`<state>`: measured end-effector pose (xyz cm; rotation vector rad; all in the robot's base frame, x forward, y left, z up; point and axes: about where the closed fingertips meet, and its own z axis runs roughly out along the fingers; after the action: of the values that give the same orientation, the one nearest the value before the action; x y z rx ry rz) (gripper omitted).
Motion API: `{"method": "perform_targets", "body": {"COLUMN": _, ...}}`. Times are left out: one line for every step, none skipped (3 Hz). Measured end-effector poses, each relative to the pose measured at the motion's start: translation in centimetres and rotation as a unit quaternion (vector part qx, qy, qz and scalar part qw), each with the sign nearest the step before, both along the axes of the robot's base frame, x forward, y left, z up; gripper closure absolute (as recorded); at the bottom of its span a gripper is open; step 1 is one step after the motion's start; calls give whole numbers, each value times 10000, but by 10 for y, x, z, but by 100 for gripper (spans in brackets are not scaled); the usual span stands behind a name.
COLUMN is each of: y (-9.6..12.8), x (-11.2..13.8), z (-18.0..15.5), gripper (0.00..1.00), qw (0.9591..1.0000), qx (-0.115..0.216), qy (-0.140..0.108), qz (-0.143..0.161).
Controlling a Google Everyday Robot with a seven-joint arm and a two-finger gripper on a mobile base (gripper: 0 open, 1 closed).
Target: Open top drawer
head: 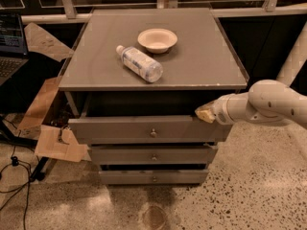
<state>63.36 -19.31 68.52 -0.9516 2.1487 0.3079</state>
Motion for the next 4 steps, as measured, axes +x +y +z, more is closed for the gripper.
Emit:
{"method": "perform_targets", "body": {"y": 0, "x": 1, "z": 3, "gripper": 100, "qw": 10000, "qx": 3, "qy": -19, "qz": -10}}
{"method": "perform_targets", "body": {"y": -4, "x": 22, "z": 11, "gripper": 100, "qw": 9991, "qx": 17, "qy": -334, "qz": -248}}
{"method": "perform_targets", "body": {"y": -4, "x": 23, "z": 12, "gripper": 100, "qw": 9991, "qx": 14, "qy": -342, "qz": -253}}
{"method": "perform_targets", "body": {"y": -2, "x": 24, "z": 0, "gripper": 100, "qw": 9991, "qx": -27, "qy": -282, "qz": -309}}
